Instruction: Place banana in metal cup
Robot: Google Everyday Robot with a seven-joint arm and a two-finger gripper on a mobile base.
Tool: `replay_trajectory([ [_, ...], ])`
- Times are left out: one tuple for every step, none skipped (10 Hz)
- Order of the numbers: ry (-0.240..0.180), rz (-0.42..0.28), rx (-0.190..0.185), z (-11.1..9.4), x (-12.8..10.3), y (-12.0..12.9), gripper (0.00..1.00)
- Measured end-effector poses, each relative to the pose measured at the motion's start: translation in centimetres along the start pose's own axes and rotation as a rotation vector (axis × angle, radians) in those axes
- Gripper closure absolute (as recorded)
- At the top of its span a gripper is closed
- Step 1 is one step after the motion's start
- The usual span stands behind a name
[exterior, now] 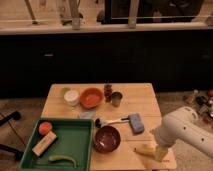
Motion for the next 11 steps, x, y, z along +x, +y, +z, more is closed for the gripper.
replay_trajectory([
  [-0.006, 0.003, -0.004, 0.7, -0.1, 0.1, 0.20],
  [-0.008, 0.008, -0.006, 1.0, 0.0, 0.2, 0.20],
  [-0.009, 0.014, -0.009, 1.3, 0.1, 0.6, 0.20],
  [-0.009, 0.017, -0.014, 1.8, 0.0, 1.2, 0.20],
  [-0.011, 0.022, -0.017, 2.3, 0.0, 1.6, 0.20],
  [-0.016, 0.022, -0.020, 2.9, -0.2, 1.6, 0.20],
  [-0.018, 0.019, -0.020, 3.6, -0.3, 1.4, 0.20],
  [-0.021, 0.027, -0.025, 4.0, -0.2, 1.4, 0.20],
  [-0.026, 0.035, -0.024, 4.0, 0.2, 1.3, 0.20],
  [-0.032, 0.041, -0.024, 4.0, 0.8, 1.4, 0.20],
  [-0.030, 0.049, -0.031, 4.0, 1.8, 1.9, 0.20],
])
